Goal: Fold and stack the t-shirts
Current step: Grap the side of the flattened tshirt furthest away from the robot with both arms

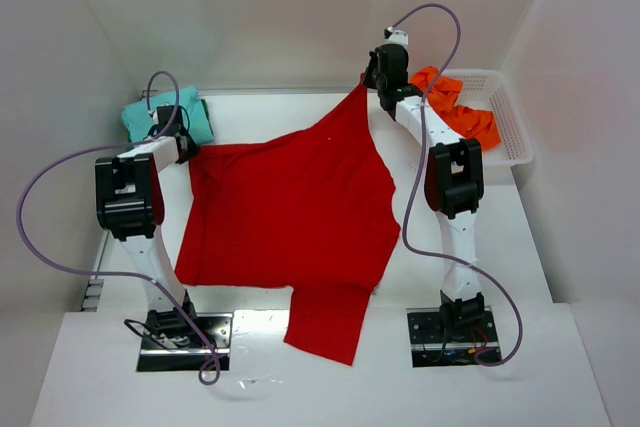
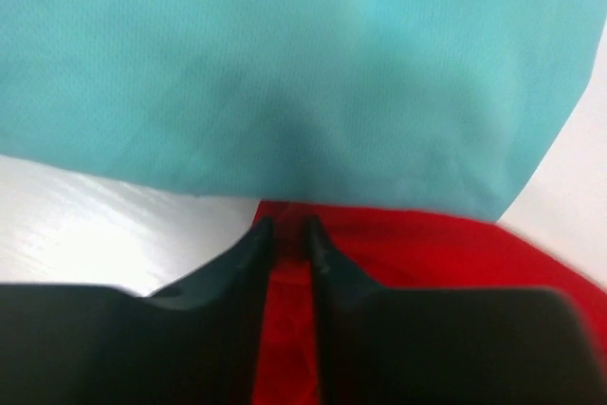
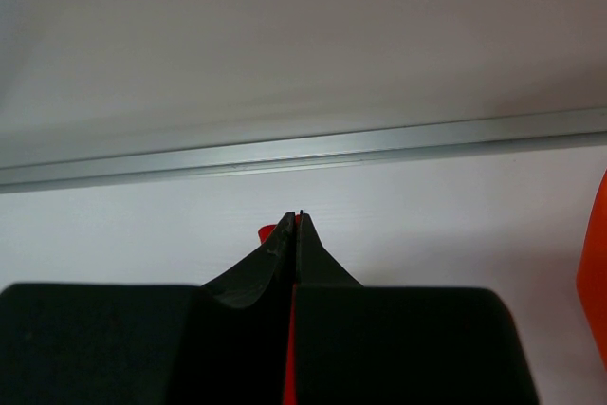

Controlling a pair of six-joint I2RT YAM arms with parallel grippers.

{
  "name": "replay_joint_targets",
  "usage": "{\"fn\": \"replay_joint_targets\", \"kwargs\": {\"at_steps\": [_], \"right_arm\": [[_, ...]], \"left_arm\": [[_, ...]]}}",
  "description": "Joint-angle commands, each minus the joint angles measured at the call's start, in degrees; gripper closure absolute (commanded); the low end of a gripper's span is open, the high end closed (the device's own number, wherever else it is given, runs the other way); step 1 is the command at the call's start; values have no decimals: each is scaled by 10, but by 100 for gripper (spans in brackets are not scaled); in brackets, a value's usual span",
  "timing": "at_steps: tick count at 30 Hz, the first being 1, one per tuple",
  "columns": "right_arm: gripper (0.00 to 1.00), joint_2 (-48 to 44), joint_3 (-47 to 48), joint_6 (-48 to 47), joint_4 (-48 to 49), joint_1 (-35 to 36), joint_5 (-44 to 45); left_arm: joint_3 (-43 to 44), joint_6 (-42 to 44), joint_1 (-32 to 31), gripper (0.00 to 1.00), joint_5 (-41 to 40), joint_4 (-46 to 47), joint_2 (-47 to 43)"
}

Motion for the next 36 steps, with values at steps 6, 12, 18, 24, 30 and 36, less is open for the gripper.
{"fn": "replay_joint_targets", "kwargs": {"at_steps": [6, 12, 18, 24, 30, 36], "right_arm": [[100, 6, 26, -9, 13, -4, 19], [100, 11, 54, -9, 0, -4, 24], [100, 17, 81, -9, -11, -9, 24], [100, 23, 106, -9, -17, -15, 24], [100, 23, 106, -9, -23, -15, 24], [100, 23, 106, -4, -23, -15, 13]], "left_arm": [[29, 14, 0, 100, -22, 27, 7], [63, 35, 0, 100, -21, 14, -11], [139, 88, 0, 100, -20, -15, -29], [221, 160, 0, 100, -13, -41, -6], [252, 223, 0, 100, 2, -47, 4], [272, 243, 0, 100, 22, -52, -7]]}}
